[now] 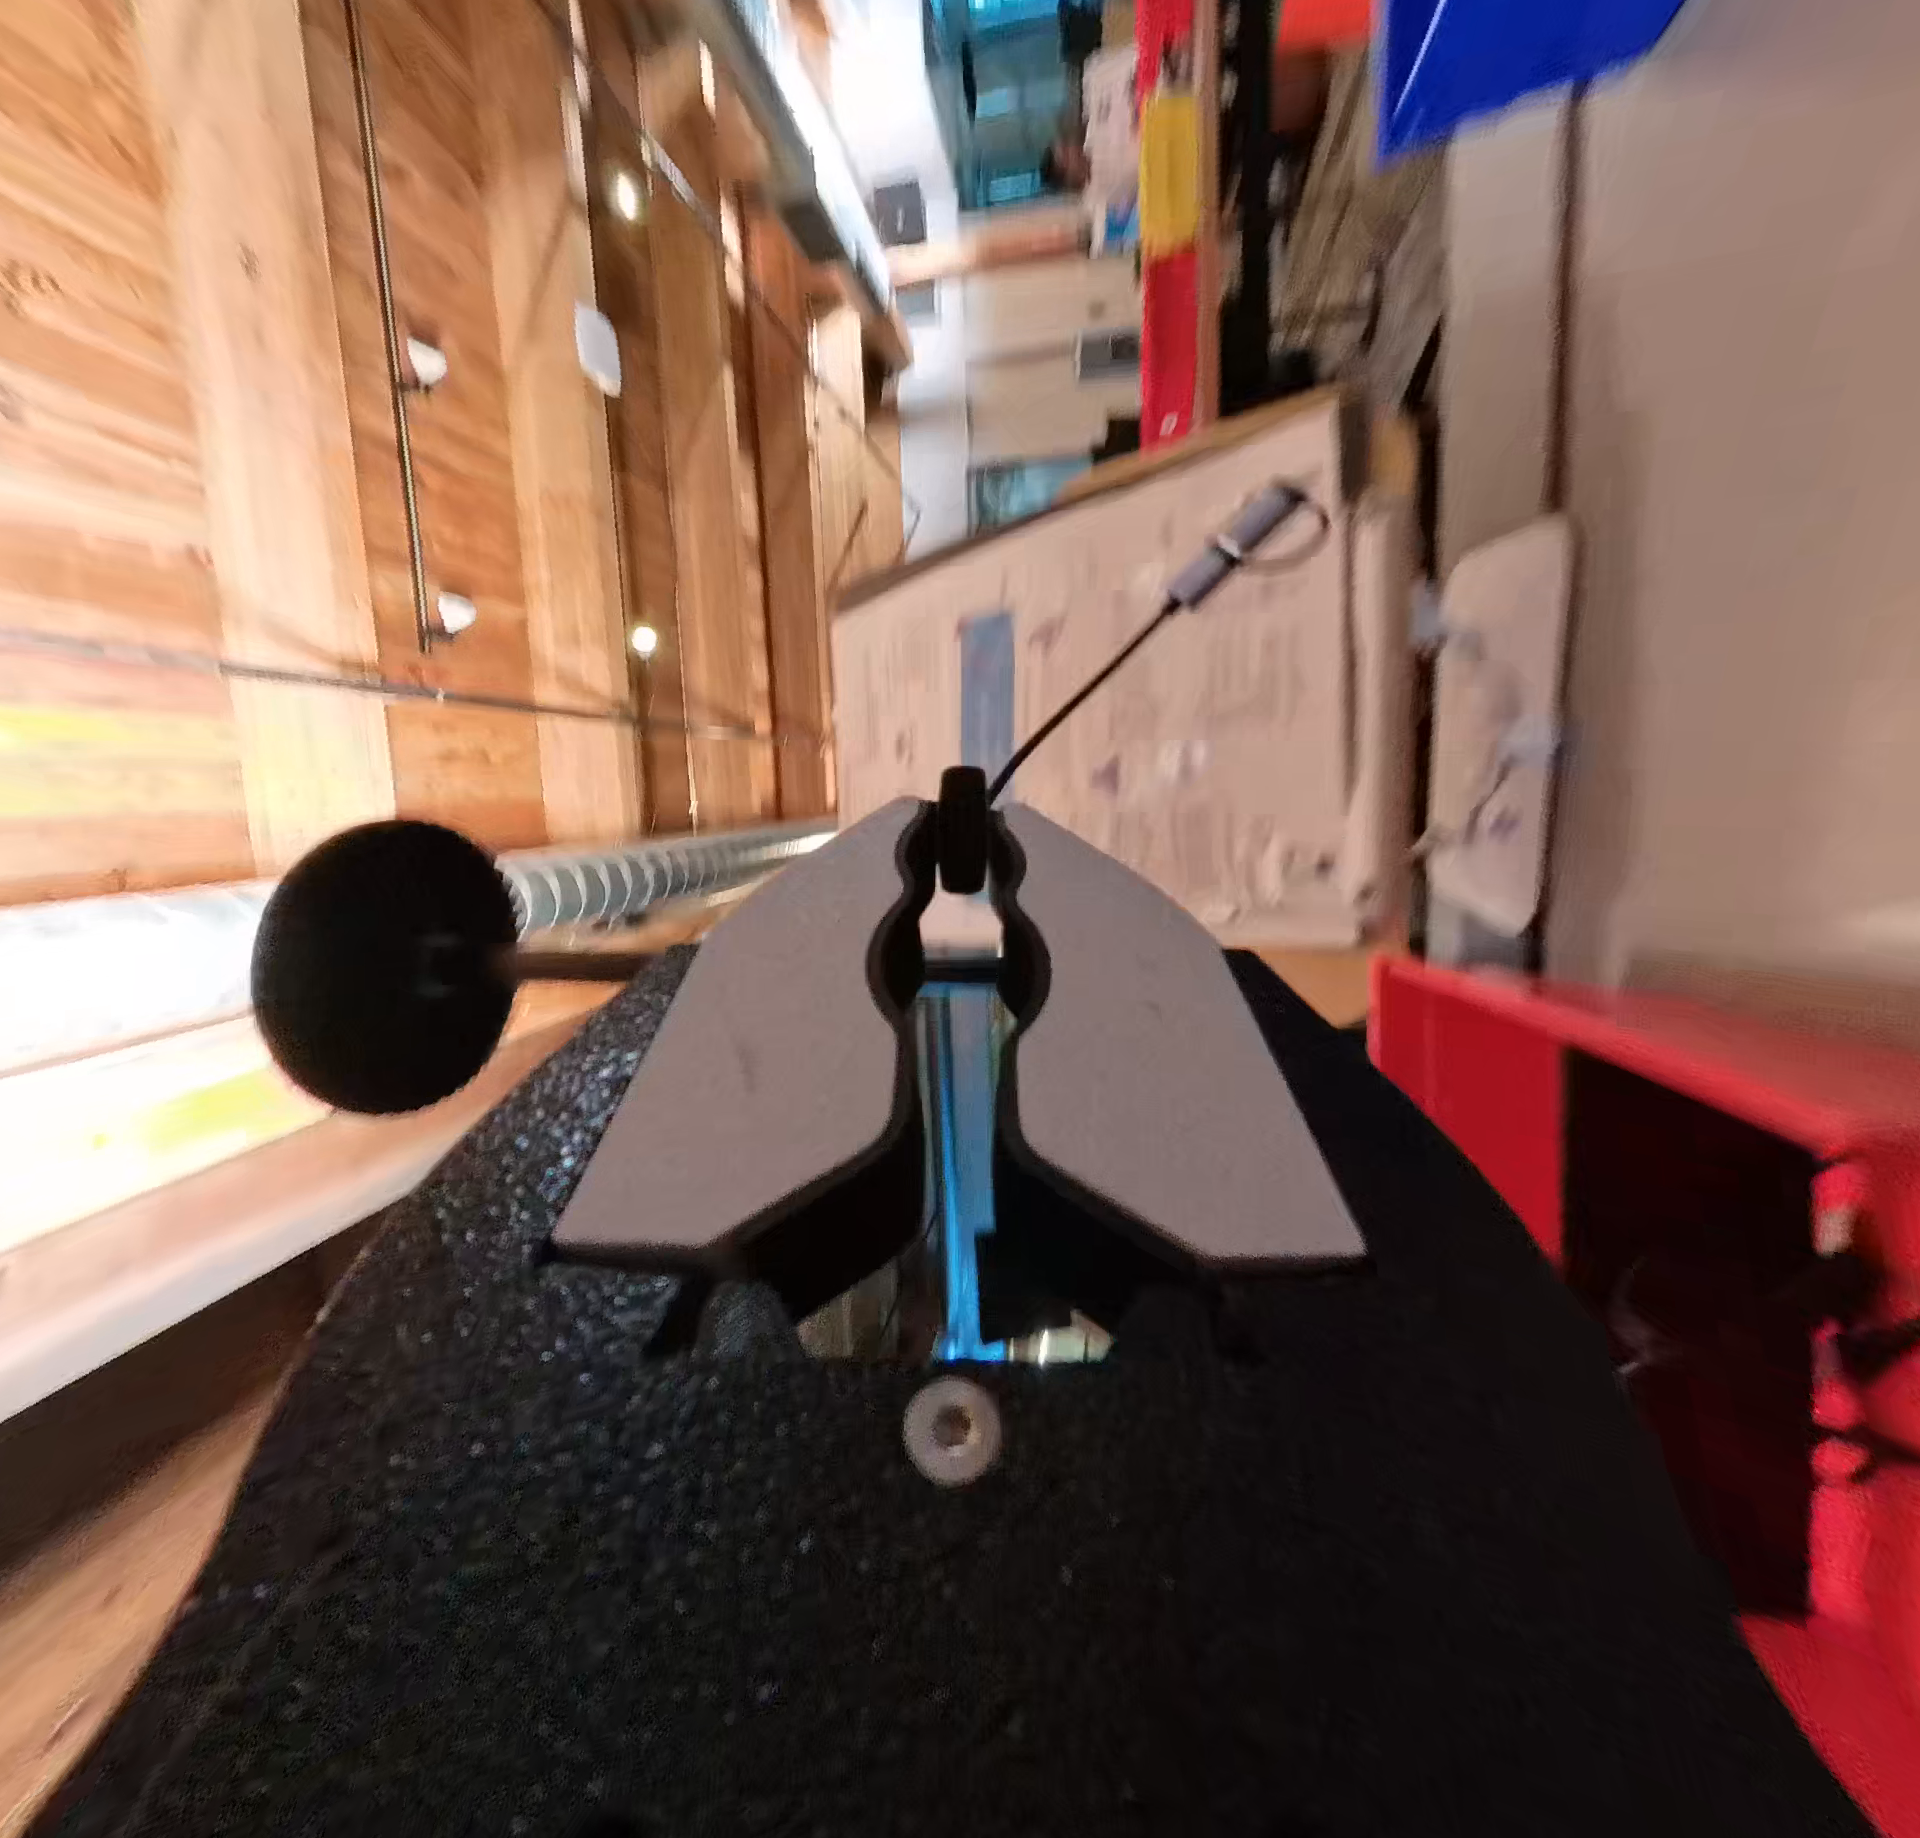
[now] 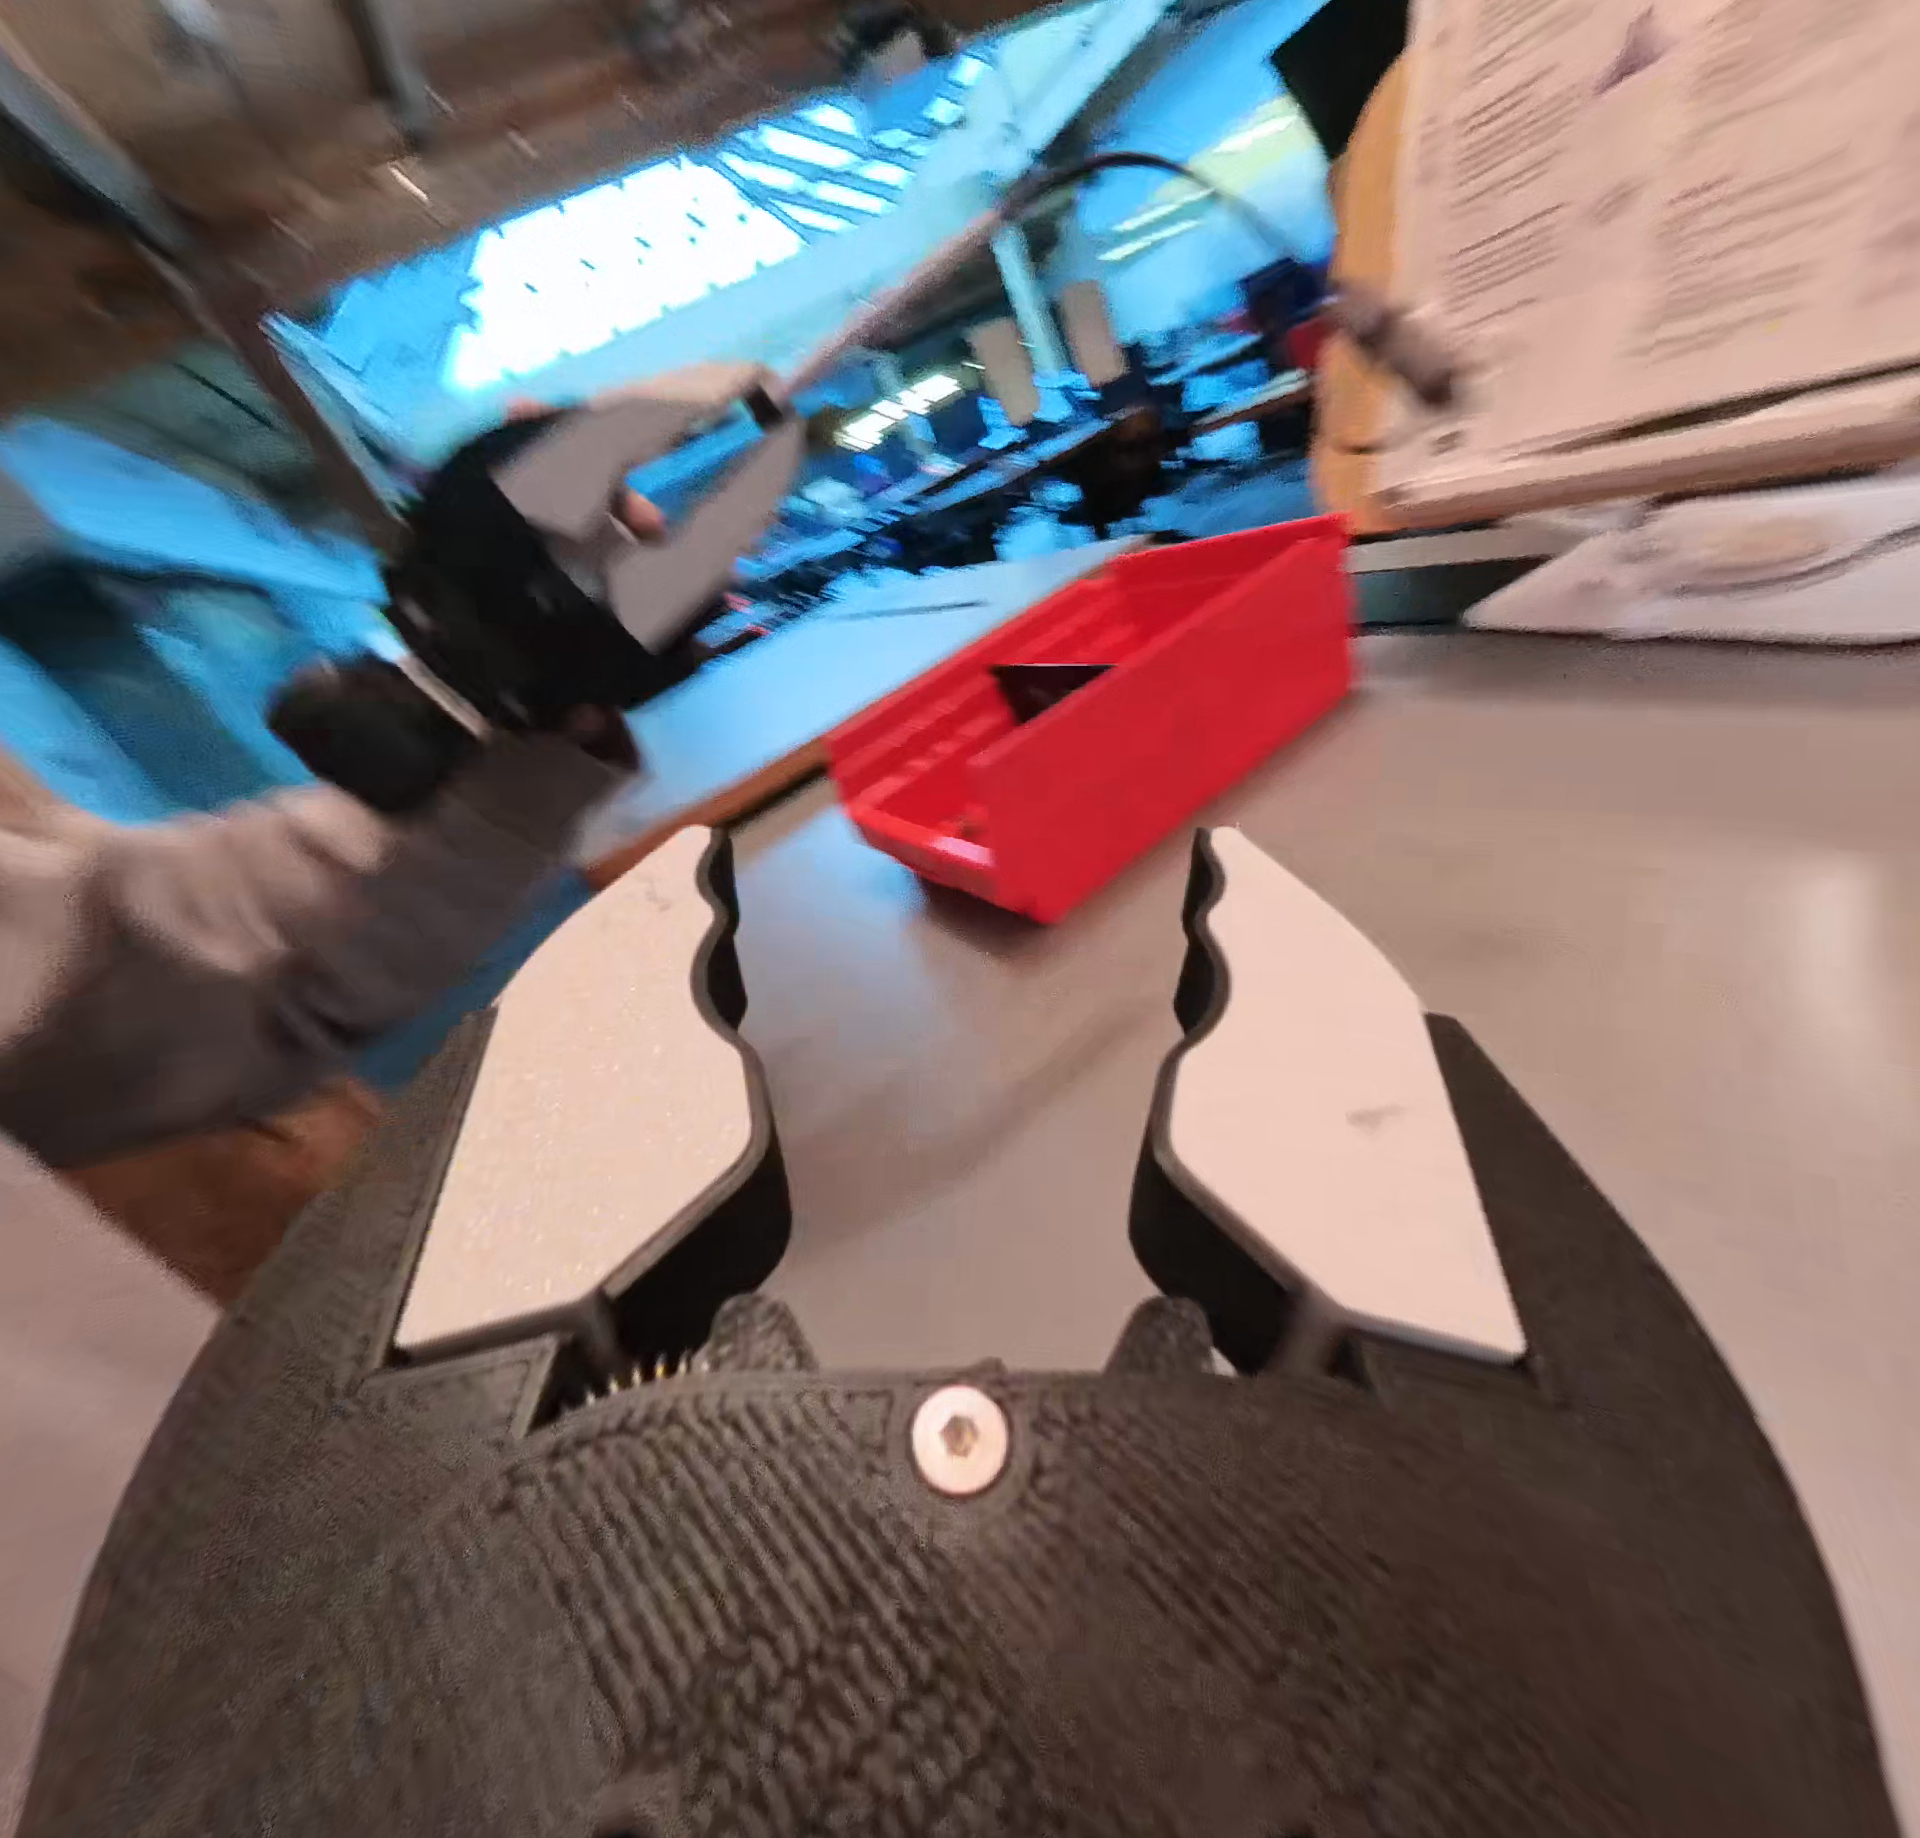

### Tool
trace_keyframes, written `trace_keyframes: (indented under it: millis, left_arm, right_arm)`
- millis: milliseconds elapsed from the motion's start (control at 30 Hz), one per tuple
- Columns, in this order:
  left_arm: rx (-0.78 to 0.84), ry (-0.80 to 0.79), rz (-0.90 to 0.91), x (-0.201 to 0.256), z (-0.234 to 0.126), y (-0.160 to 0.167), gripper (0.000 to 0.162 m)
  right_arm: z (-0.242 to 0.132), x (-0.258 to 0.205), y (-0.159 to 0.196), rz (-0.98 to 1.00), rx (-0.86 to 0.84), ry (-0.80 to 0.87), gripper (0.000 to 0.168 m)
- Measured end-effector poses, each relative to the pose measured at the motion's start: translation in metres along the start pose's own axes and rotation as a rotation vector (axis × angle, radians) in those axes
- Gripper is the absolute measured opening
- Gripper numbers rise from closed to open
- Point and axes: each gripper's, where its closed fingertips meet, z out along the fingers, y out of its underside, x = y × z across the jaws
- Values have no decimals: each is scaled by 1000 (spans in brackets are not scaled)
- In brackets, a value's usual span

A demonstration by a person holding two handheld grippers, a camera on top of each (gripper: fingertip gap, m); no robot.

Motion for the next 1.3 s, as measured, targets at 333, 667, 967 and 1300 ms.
trace_keyframes:
  millis: [333, 667, 967, 1300]
  left_arm:
    - [333, 50, 39, 75, -36, -157, 9]
    - [357, 164, -253, 88, -39, -161, 25]
    - [415, 789, -1970, 78, -31, -152, 70]
    - [764, 1769, -2693, 69, -66, -181, 49]
  right_arm:
    - [10, -2, 8, 526, 137, -182, 41]
    - [-1, -8, -7, 340, 230, -227, 9]
    - [-29, -30, -19, -87, 399, -356, 10]
    - [-34, -52, 6, -611, 216, -354, 9]
